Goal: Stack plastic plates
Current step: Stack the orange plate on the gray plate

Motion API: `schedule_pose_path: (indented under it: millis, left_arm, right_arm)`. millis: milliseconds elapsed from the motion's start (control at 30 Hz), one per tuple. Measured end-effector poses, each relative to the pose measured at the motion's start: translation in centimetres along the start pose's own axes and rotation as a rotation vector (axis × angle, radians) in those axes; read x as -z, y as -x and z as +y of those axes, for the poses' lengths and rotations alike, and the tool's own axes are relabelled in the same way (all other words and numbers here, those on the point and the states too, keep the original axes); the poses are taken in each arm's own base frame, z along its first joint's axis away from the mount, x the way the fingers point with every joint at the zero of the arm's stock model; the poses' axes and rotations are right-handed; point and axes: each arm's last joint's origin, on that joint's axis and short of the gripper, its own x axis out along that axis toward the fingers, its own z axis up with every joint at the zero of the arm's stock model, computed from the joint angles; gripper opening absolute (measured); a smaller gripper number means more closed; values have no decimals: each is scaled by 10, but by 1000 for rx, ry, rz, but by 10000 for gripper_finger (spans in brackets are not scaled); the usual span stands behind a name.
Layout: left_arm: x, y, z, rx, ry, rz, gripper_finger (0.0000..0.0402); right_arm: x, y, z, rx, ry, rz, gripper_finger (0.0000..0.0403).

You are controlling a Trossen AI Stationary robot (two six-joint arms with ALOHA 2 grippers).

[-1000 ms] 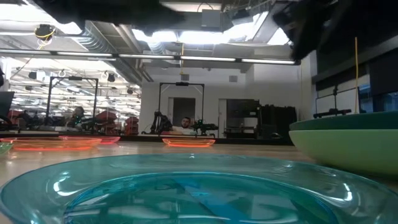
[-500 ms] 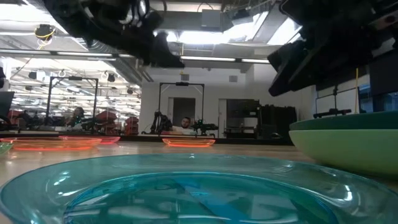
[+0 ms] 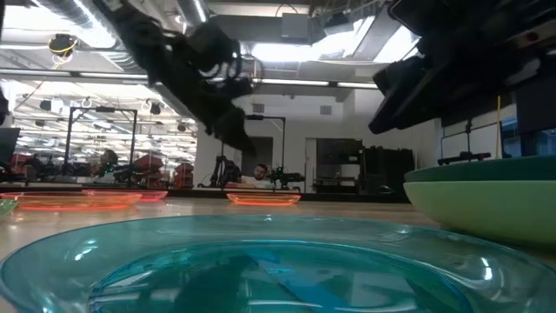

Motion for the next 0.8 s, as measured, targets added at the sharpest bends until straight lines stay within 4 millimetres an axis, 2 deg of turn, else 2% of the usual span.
schedule_pose_path:
  millis: [200,433,800]
  left_arm:
    - [10,-29,-7,28,-126,140,137]
    - [18,-50,-9,3,-284,201,137]
    - [25,-58,-3,-2,-214,227,136]
  right_arm:
    - [0,0,-3,90,11,-6,147]
    - [0,0,-4,144,29,-10,147]
    - [0,0,-4,149,30,-8,147]
